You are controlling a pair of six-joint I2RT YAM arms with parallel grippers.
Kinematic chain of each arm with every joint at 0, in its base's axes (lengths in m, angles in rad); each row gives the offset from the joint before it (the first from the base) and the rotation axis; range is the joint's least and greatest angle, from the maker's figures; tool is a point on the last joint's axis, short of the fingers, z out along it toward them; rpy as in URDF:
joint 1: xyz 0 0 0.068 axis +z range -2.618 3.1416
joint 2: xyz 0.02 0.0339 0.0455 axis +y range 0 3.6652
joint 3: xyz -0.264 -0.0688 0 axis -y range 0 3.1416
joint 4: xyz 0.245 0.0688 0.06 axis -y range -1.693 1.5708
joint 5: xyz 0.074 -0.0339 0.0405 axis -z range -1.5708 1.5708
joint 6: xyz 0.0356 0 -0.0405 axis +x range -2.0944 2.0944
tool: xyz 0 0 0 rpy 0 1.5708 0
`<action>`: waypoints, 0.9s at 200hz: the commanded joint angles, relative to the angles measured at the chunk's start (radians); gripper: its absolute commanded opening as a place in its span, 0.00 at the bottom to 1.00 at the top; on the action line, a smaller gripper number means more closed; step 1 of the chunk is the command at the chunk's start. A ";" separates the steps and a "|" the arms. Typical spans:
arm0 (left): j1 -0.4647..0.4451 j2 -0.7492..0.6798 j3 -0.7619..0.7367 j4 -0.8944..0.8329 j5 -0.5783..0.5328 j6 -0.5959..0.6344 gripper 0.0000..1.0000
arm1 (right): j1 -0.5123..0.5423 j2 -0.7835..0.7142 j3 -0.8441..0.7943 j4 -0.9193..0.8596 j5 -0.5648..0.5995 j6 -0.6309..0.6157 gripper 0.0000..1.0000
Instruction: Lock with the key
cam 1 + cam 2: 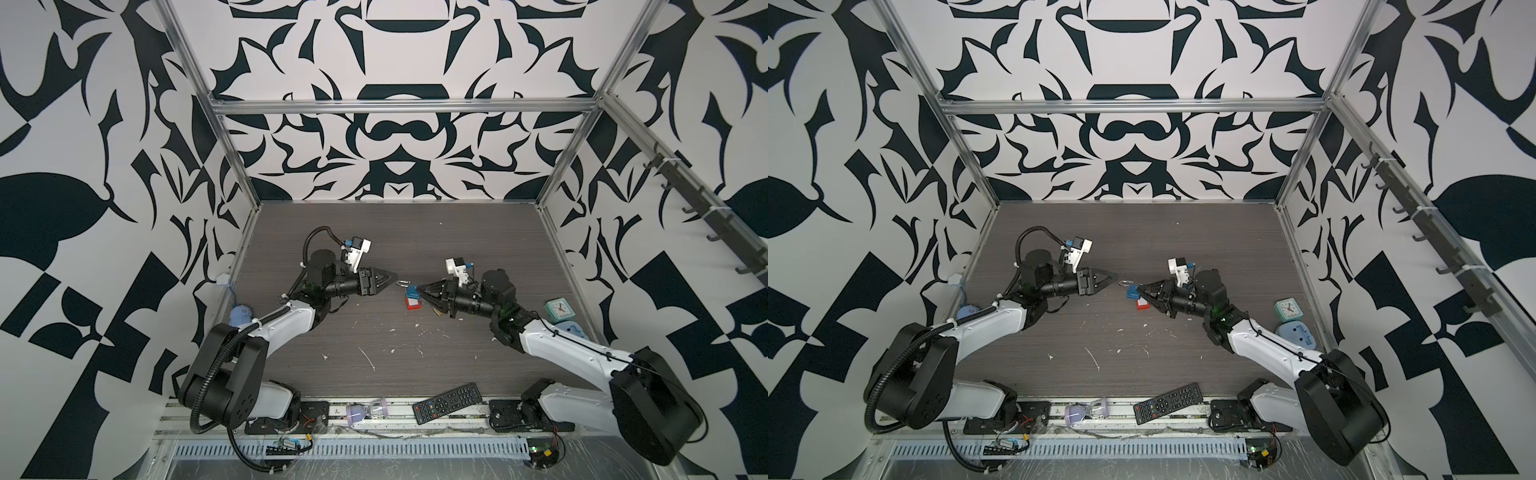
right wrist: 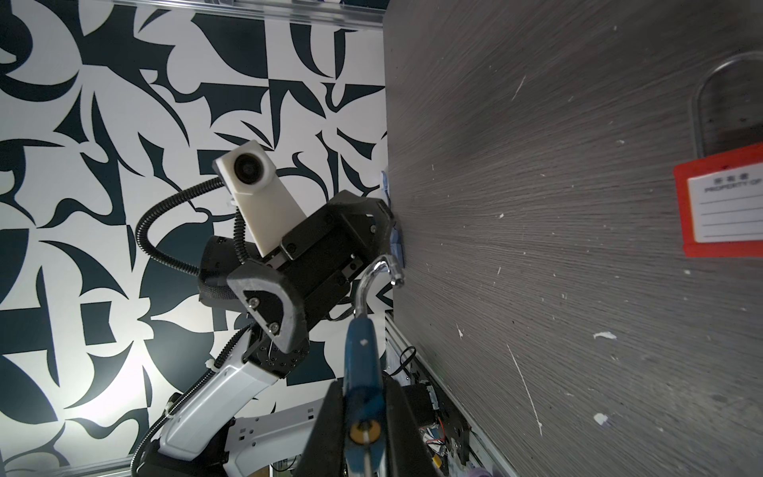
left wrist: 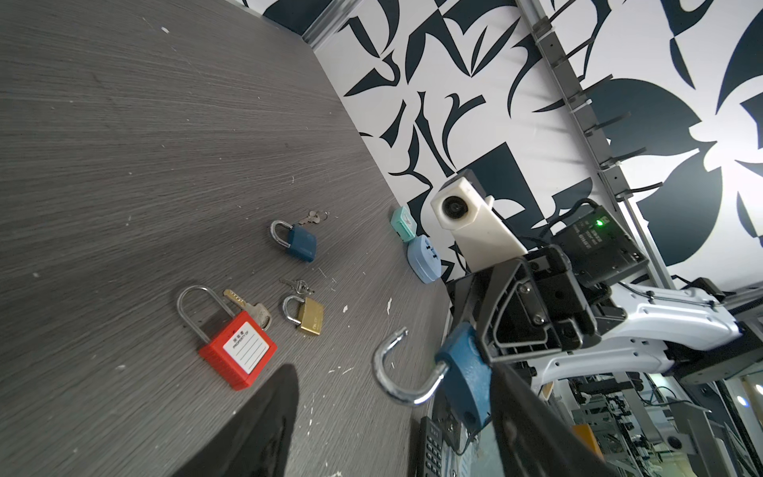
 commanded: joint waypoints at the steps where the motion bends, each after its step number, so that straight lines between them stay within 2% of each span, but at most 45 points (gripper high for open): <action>1: -0.006 -0.008 -0.036 0.050 0.028 -0.001 0.71 | 0.006 -0.011 -0.020 0.135 -0.010 0.033 0.00; 43: -0.028 -0.036 -0.058 0.060 0.001 0.005 0.72 | 0.009 -0.032 -0.035 0.142 -0.018 0.037 0.00; 95: -0.059 -0.023 -0.013 0.061 -0.008 0.014 0.74 | 0.018 -0.021 -0.057 0.206 -0.021 0.076 0.00; 131: -0.092 -0.010 -0.007 0.088 -0.054 0.016 0.74 | 0.044 -0.014 -0.058 0.226 -0.005 0.092 0.00; 180: -0.138 0.008 0.009 0.117 -0.039 0.016 0.70 | 0.050 0.032 -0.042 0.264 -0.014 0.108 0.00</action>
